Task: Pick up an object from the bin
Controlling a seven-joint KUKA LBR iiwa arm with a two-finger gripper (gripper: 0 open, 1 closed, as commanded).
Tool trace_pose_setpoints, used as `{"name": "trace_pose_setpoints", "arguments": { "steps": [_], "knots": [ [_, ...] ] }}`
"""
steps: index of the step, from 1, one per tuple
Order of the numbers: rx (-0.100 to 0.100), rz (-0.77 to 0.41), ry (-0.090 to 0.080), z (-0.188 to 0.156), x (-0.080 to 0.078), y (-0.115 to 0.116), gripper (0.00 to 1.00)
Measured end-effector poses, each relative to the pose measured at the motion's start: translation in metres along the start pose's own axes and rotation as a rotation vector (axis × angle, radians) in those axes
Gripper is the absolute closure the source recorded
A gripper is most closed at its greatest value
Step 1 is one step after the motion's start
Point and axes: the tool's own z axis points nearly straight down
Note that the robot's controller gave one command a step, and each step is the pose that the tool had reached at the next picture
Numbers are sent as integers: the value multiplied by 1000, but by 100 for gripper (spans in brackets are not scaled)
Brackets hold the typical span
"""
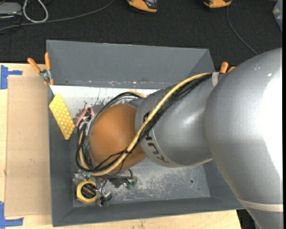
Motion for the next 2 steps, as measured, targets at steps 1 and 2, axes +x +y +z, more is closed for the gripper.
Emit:
{"name": "trace_pose_setpoints", "arguments": {
  "steps": [1,2],
  "knots": [
    [1,4,-5,-26,-2,0,100],
    [1,6,-4,-32,-2,0,100]
  ]
}}
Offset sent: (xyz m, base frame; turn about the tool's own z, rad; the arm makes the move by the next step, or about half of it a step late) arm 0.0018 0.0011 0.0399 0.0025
